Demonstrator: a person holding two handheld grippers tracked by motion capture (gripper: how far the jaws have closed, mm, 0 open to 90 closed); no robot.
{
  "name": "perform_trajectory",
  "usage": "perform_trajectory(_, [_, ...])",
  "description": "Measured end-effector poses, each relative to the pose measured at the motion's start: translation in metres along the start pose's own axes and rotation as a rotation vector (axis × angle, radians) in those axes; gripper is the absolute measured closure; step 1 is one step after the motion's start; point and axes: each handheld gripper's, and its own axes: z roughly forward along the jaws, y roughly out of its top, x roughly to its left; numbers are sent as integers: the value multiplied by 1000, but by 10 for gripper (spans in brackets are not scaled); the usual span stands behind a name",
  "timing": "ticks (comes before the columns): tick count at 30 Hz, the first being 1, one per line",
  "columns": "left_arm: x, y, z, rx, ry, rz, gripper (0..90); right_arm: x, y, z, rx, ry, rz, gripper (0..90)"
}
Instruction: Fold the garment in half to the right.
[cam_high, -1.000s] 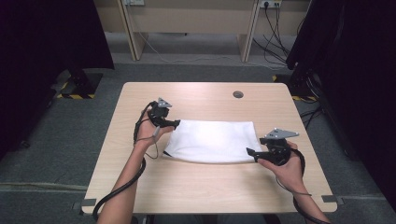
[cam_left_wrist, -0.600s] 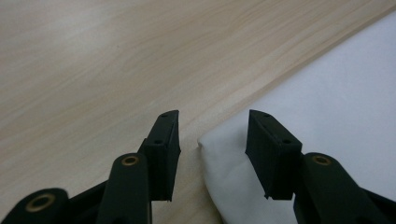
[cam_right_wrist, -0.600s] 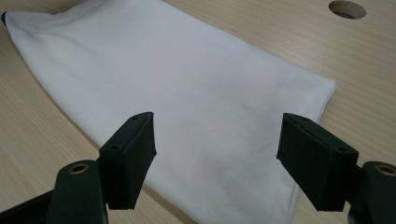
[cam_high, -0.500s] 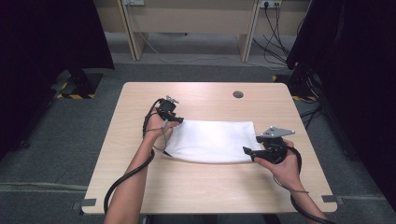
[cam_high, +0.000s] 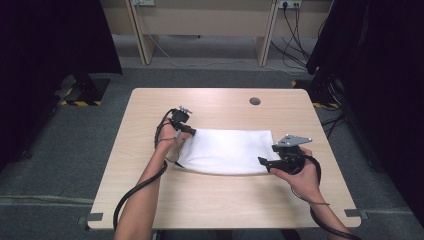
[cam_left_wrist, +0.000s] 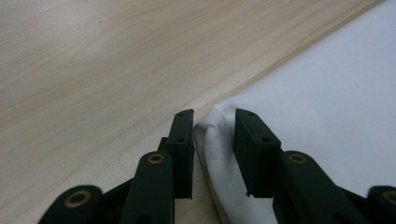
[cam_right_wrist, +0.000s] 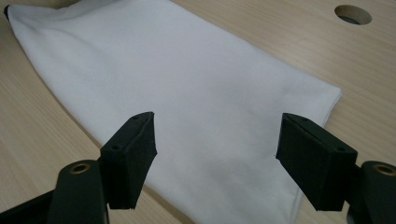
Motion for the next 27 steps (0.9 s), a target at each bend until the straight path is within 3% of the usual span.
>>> perform_trajectory(5, [-3, 3, 1, 16, -21, 23, 820, 6, 5, 5, 4, 16, -20, 296])
perform_trajectory(7, [-5, 5, 1, 26, -19, 37, 843, 12, 9, 9, 2, 30, -36, 298])
perform_trajectory(8, [-5, 6, 0, 32, -19, 40, 850, 24, 17, 15, -2, 56, -69, 302])
perform_trajectory(10, [-5, 8, -3, 30, -23, 34, 851, 29, 20, 18, -3, 67, -82, 303])
perform_trajectory(19, [-11, 18, -22, 27, -25, 60, 851, 100, 62, 59, -11, 226, -244, 342])
perform_trajectory(27, [-7, 18, -27, 51, -26, 82, 850, 152, 93, 109, 17, 331, -345, 433])
